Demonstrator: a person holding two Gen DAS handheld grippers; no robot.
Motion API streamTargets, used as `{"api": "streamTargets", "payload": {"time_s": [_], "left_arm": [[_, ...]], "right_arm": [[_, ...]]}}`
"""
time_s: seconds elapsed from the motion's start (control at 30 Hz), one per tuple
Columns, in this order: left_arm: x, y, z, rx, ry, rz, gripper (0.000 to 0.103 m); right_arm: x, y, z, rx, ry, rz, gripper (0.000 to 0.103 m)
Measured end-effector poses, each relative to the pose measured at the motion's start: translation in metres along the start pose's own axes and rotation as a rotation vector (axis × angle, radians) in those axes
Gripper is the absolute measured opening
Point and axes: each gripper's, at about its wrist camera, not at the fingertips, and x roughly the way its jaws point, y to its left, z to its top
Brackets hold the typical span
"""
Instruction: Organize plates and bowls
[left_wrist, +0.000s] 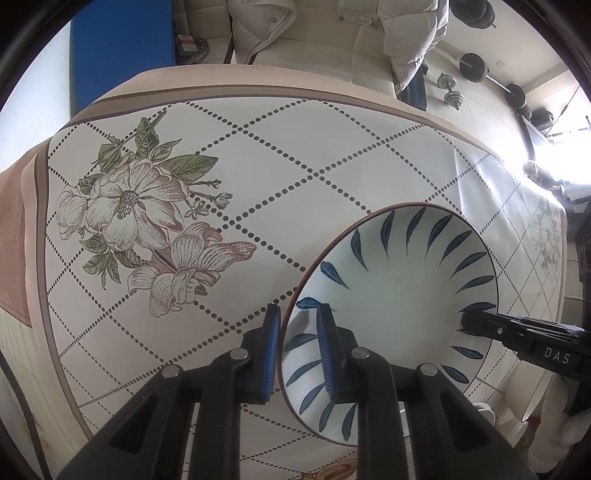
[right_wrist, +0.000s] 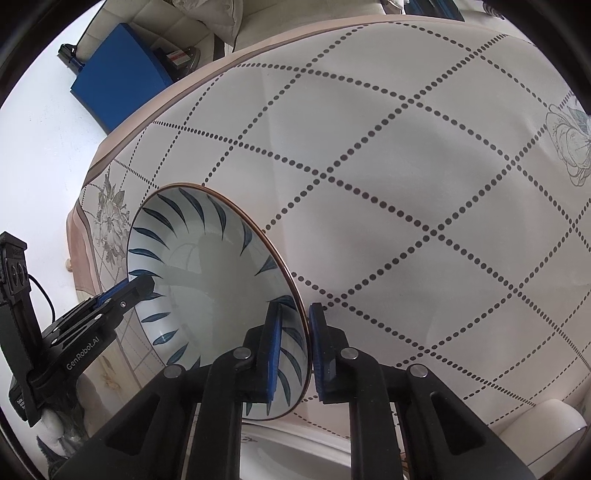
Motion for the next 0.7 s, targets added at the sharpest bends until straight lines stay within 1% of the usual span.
{"api": "streamTargets", "payload": {"time_s": [0.4, 0.57, 0.6, 0.63, 0.67, 0.7], "left_arm": [[-0.013, -0.004, 0.004, 0.008, -0.010, 0.010, 0.017], [-0.023, -0.007, 0.003, 0.014, -0.024, 0.016, 0.017], [-0.025, -0.008, 0.003, 0.015, -0.030, 0.010, 0.011], [-0.027, -0.010, 0.003, 0.012, -0.014, -0.066, 0.000], [-0.028, -0.014, 0.002, 0.007, 0.006, -0.117, 0.000], [-0.034, -0.023, 0.002, 0.023, -0.010, -0.099, 0.000]], "right_arm": [[-0.013, -0.004, -0.001, 0.029, -0.014, 0.007, 0.014], [-0.019, -0.004, -0.003, 0.036, -0.013, 0.030, 0.014], [-0.020, -0.004, -0.003, 0.039, -0.011, 0.039, 0.014], [-0.022, -0.004, -0.003, 0.036, -0.010, 0.047, 0.011], [-0.023, -0.003, -0.004, 0.040, -0.008, 0.081, 0.009], [-0.025, -0.001, -0.005, 0.045, 0.001, 0.122, 0.008]]}}
